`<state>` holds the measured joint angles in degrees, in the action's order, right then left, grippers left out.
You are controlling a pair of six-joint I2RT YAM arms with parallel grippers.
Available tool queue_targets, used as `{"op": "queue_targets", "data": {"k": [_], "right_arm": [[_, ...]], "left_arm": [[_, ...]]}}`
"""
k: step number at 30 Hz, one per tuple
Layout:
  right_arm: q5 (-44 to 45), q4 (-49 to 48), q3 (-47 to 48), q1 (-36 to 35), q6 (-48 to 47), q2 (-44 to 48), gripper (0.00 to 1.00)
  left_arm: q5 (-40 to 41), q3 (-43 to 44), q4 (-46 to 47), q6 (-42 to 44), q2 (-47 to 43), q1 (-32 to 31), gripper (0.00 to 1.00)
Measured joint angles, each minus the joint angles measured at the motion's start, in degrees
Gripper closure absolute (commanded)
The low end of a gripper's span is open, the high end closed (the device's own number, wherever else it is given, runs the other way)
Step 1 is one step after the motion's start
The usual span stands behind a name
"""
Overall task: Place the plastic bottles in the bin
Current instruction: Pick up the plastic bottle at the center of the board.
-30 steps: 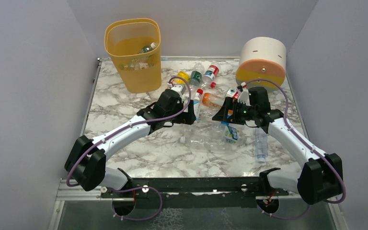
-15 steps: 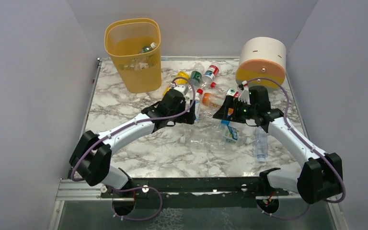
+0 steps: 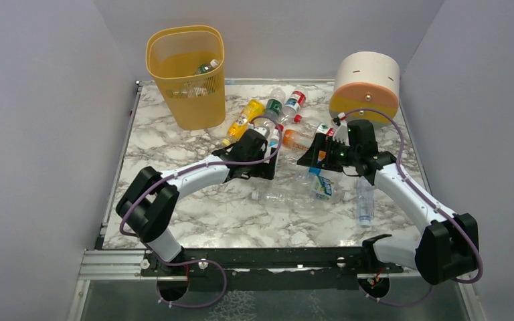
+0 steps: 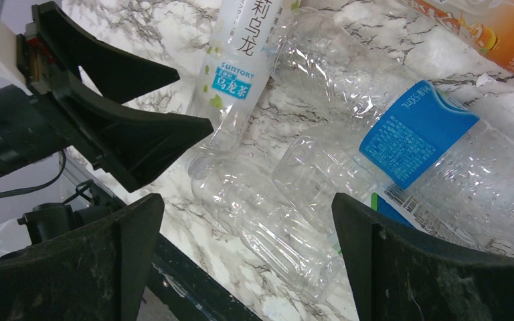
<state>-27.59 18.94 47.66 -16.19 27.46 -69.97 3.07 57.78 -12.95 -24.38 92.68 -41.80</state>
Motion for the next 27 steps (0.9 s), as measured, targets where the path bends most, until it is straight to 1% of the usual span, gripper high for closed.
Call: {"op": "queue_targets", "data": {"k": [4,6,9,12,16,18,22,27], "right_arm": [[0.0,-0.1,0.0,0.0,0.1,0.0,0.00],[-0.1,-0.2,0.0,0.0,0.2,0.0,0.00],[-0.1,-0.5,0.0,0.0,0.2,0.0,0.00],[-0.1,-0.5,0.0,0.0,0.2,0.1,0.00],[-0.1,-0.5,0.0,0.0,0.2,0.7,0.00],[-0.1,-0.5,0.0,0.0,0.2,1.0,0.01],[-0.1,-0.5,-0.1,0.0,0.4,1.3,0.00],[-0.3,-0.7,-0.8,0.0,0.8,1.4,0.00]], "left_arm": [[0.7,1.1,0.6,0.0,2.6,-0.7,0.02],[1.2,1.9,1.0,0.0,4.0,-1.2,0.05],[2.1,2.7,1.7,0.0,6.0,-1.6,0.13],[2.8,2.8,2.1,0.0,7.4,-1.7,0.18],[3.3,2.8,2.2,0.0,7.7,-1.7,0.28],[3.5,2.8,2.3,-0.1,7.7,-1.8,0.31],[3.8,2.7,2.2,-0.2,7.6,-1.9,0.34],[4.2,2.7,0.3,-0.2,4.7,-2.2,0.34]]}}
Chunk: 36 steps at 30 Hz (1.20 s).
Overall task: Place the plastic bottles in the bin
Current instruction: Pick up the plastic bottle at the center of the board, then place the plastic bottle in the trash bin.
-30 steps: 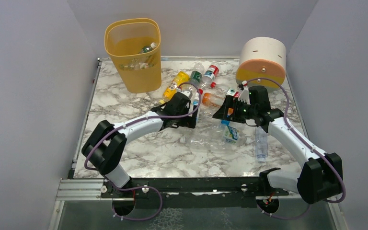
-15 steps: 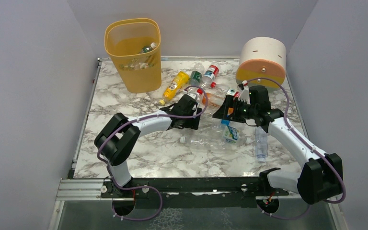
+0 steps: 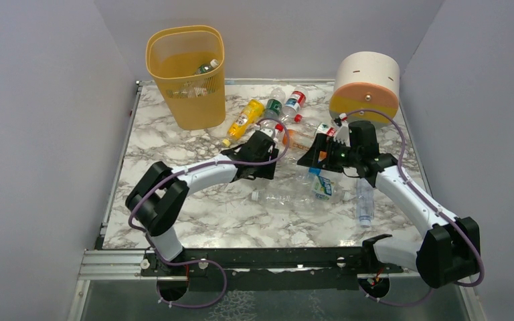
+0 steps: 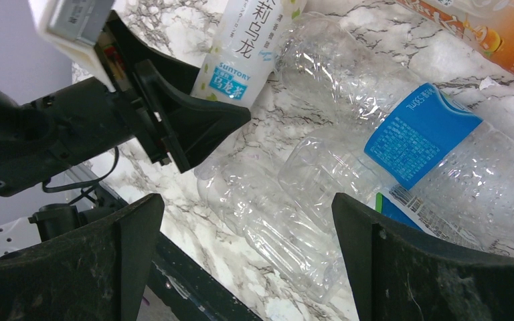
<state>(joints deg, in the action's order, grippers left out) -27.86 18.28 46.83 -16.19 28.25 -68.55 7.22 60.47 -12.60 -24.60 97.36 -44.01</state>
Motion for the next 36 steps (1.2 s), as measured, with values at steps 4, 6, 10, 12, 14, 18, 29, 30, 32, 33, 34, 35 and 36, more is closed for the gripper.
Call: {"op": "queue_targets", "data": {"k": [4,6,10,12,14,18,29,30,32,33,34,35,36], "right_arm": [[-0.2,-0.1,-0.1,0.0,0.2,0.3,0.00],[-0.3,-0.2,-0.1,0.0,0.3,0.5,0.01],[-0.6,-0.2,-0.1,0.0,0.3,1.0,0.00],[-0.8,-0.2,-0.1,0.0,0.3,1.2,0.00],[-1.0,-0.2,-0.1,0.0,0.4,1.5,0.00],[-1.2,-0.2,-0.1,0.0,0.7,2.1,0.00],[-1.8,-0.2,-0.1,0.0,1.5,3.7,0.01],[-1.8,-0.2,-0.1,0.0,1.7,3.8,0.00],[-1.9,-0.2,-0.2,0.0,1.7,4.2,0.00],[-1.9,-0.2,-0.2,0.0,1.7,4.5,0.00],[-1.9,-0.2,-0.4,0.0,1.7,4.7,0.01],[-1.9,-0.2,-0.6,0.0,1.7,4.9,0.00],[-1.9,-0.2,-0.9,0.0,1.8,5.2,0.00]], "left_arm": [[1.2,0.0,-1.0,0.0,-4.8,0.0,0.34],[1.7,0.0,-1.8,0.0,-6.8,0.0,0.34],[3.2,1.4,-4.6,0.4,-9.6,0.0,0.34],[4.1,3.4,-6.2,0.9,-10.6,0.0,0.34],[4.9,5.3,-7.3,1.6,-11.3,0.0,0.34],[6.9,10.0,-9.6,3.2,-12.6,0.0,0.34],[6.9,29.9,-13.8,10.5,-11.9,8.9,0.34],[6.7,31.6,-13.7,10.9,-11.5,10.2,0.34],[6.2,36.6,-14.1,12.2,-9.9,13.4,0.33],[5.9,40.0,-14.4,13.0,-8.7,15.3,0.33],[5.8,41.9,-14.3,13.4,-7.9,16.4,0.33],[5.6,44.3,-14.6,14.0,-7.0,17.7,0.33],[5.5,46.6,-14.7,14.4,-6.0,19.0,0.33]]}}
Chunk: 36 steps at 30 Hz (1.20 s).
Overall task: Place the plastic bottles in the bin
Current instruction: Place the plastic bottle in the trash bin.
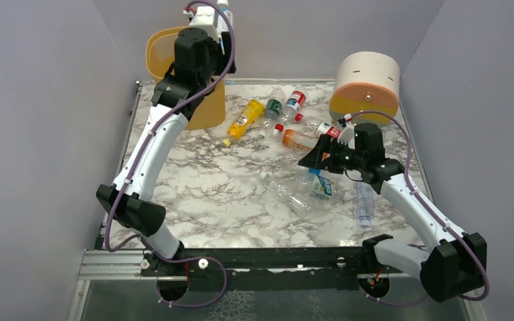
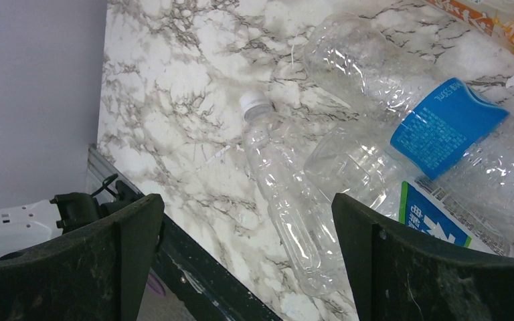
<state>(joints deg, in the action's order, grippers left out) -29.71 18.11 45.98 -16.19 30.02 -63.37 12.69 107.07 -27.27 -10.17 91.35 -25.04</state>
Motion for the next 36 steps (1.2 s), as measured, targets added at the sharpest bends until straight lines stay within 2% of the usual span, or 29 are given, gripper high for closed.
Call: {"op": "queue_targets", "data": {"k": [9,16,19,24,31,36], "right_arm": [[-0.6,0.0,-2.0,0.0,0.5,1.5,0.00],[-0.8,0.0,-2.9,0.0,0.6,2.8,0.00],[-0.9,0.0,-3.7,0.0,0.7,3.0,0.00],[-1.0,0.0,-3.8,0.0,0.7,3.0,0.01],[-1.1,0.0,-4.2,0.0,0.9,3.1,0.01],[-1.1,0.0,-4.2,0.0,1.1,3.1,0.00]], "left_arm": [[-5.7,15.4,1.3,0.4,8.4,13.0,0.33],[-9.9,19.8,2.3,0.1,15.6,20.8,0.32],[-10.8,20.0,2.3,0.1,17.8,22.9,0.16],[-11.4,19.6,2.3,0.0,19.4,25.0,0.01],[-14.2,17.7,2.2,-1.0,19.3,26.1,0.01],[-19.4,14.1,0.9,-3.3,16.3,26.0,0.01]]}}
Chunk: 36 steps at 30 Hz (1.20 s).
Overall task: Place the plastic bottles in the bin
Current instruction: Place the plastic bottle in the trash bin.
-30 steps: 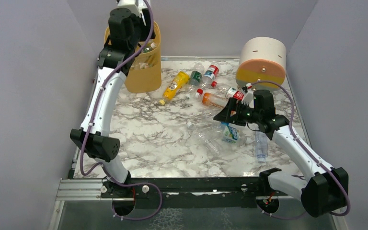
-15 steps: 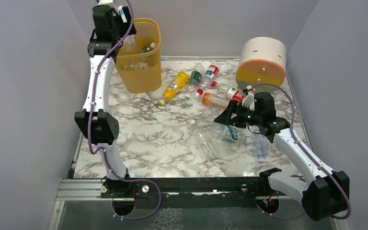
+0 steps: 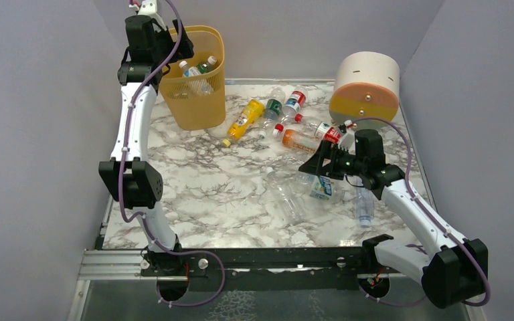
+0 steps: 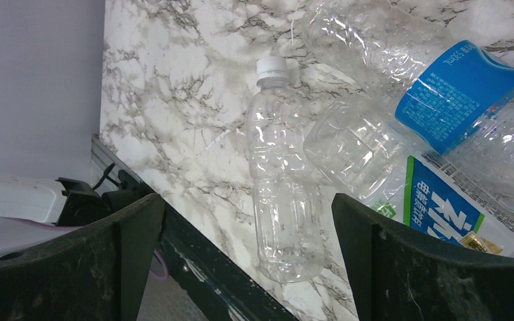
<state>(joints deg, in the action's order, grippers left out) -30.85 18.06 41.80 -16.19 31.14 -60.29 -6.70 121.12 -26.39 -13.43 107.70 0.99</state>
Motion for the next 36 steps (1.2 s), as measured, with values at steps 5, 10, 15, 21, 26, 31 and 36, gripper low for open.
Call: {"op": "queue_targets", "data": {"k": [5,10,15,21,26,31,36], "right_arm": [[-0.2,-0.5,-0.2,0.0,0.3,0.0,0.00],[-0.4,-0.9,-0.2,0.0,0.4,-0.1,0.00],[-0.5,-0.9,-0.2,0.0,0.4,-0.2,0.00],[-0.6,-1.0,-0.2,0.0,0.4,-0.4,0.00],[-0.6,-1.2,-0.2,0.0,0.8,-0.5,0.00],[-0.6,-1.2,-0.2,0.0,0.9,-0.5,0.01],[-0.6,-1.2,-0.2,0.0,0.8,-0.5,0.00]], "left_arm": [[-2.5,-9.3,-0.9,-0.3,-9.5,-3.2,0.01],[-1.3,-19.1,-0.1,1.2,-18.9,-12.4,0.01],[2.1,-29.7,2.0,2.8,-23.2,-21.5,0.01],[5.3,-37.5,4.8,5.0,-22.1,-23.8,0.01],[7.1,-39.3,9.7,7.2,-18.0,-24.6,0.01],[7.9,-39.2,14.6,10.0,-10.5,-25.7,0.01],[9.2,-38.0,17.3,12.3,-2.6,-26.6,0.01]]}}
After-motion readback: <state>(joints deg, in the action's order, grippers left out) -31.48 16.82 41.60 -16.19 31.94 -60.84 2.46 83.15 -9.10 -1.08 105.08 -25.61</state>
